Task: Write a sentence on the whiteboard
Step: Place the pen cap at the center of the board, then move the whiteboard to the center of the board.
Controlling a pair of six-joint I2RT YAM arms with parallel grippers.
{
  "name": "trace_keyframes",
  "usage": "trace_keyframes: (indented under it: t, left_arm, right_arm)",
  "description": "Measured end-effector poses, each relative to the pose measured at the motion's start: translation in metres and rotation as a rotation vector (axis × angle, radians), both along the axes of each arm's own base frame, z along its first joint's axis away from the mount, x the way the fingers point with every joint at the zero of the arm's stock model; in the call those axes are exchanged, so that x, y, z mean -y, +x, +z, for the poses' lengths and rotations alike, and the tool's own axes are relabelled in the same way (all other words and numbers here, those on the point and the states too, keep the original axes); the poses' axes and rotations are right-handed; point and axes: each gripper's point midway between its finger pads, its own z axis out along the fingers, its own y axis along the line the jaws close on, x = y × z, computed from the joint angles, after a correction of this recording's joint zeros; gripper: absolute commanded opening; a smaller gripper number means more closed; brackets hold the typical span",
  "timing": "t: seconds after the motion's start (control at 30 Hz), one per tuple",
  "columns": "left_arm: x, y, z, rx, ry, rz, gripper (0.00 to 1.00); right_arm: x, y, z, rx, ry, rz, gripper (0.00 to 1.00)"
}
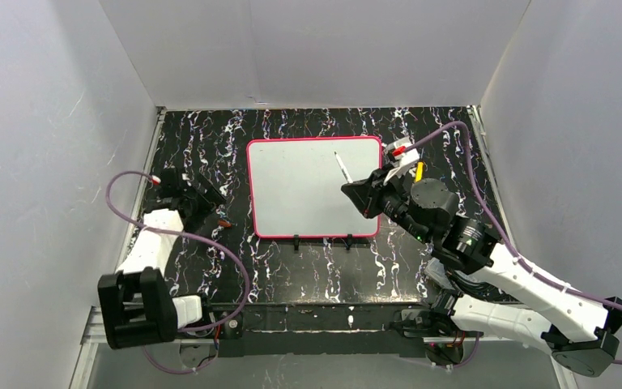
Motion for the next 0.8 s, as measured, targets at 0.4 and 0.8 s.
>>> trace_keyframes:
  t: [0.4,0.8]
  left_arm:
    - [0.035,0.014,0.178,0.423,0.026,-0.442,0.95]
    - [0.091,0.063,0.2,0.632,-0.289,-0.736,0.95]
  right_arm:
    - [0.004,0.016,0.006,0.061,-0.159,0.036,0.01]
    - [0.027,0.021,-0.009,0.003,-0.124,0.079,0.01]
